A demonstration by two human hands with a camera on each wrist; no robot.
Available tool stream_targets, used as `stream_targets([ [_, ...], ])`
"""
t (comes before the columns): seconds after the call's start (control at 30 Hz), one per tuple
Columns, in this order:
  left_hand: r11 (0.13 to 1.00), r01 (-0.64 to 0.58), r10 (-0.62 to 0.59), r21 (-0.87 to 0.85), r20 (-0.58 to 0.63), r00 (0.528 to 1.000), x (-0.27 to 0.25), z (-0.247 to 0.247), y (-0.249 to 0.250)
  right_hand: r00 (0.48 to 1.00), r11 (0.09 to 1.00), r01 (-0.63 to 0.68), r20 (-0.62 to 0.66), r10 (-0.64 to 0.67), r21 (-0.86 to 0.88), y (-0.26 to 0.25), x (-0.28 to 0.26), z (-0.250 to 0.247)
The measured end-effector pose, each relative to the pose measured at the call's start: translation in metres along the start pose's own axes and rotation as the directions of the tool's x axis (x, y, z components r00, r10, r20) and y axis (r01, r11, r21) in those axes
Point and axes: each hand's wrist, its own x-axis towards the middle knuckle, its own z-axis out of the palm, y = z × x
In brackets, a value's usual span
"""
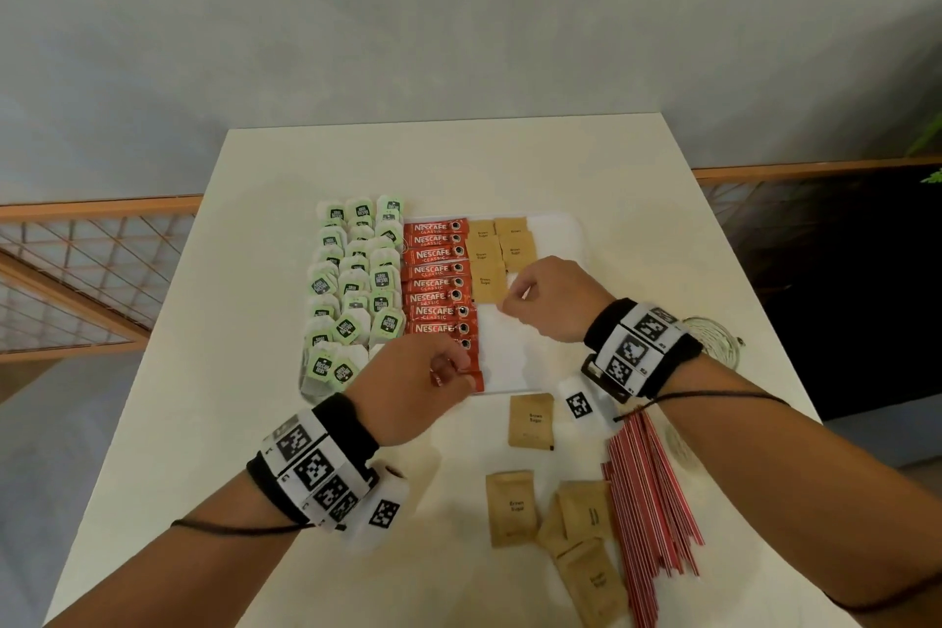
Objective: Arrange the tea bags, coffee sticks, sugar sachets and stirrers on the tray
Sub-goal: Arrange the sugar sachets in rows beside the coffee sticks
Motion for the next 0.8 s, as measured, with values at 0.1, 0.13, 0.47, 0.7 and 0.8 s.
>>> stream_targets([
  [0.1,0.997,-0.048,0.043,0.064,0.087,0.995,-0.012,0.015,0.004,0.995,0.993,0.073,0.075,-0.066,-0.097,0.004,-0.032,0.003],
  [0.13,0.996,-0.043,0.033,0.083,0.120,0.992,-0.015,0.020,0.005,0.994,0.988,0.072,0.094,-0.059,-0.135,0.008,-0.040,0.006],
  [0.47,0.941,0.000,-0.108,0.340,0.300,0.948,-0.039,0.065,0.025,0.989,0.938,-0.068,0.098,0.107,-0.338,0.033,-0.088,0.040],
  [0.7,0.896,-0.034,-0.123,0.443,0.319,0.940,-0.049,0.079,0.032,0.996,0.907,0.005,0.081,0.032,-0.421,0.033,-0.093,0.051],
  [0.8,0.896,-0.042,-0.120,0.442,0.333,0.935,-0.051,0.078,0.029,0.993,0.916,0.019,0.115,0.030,-0.401,0.036,-0.096,0.053],
])
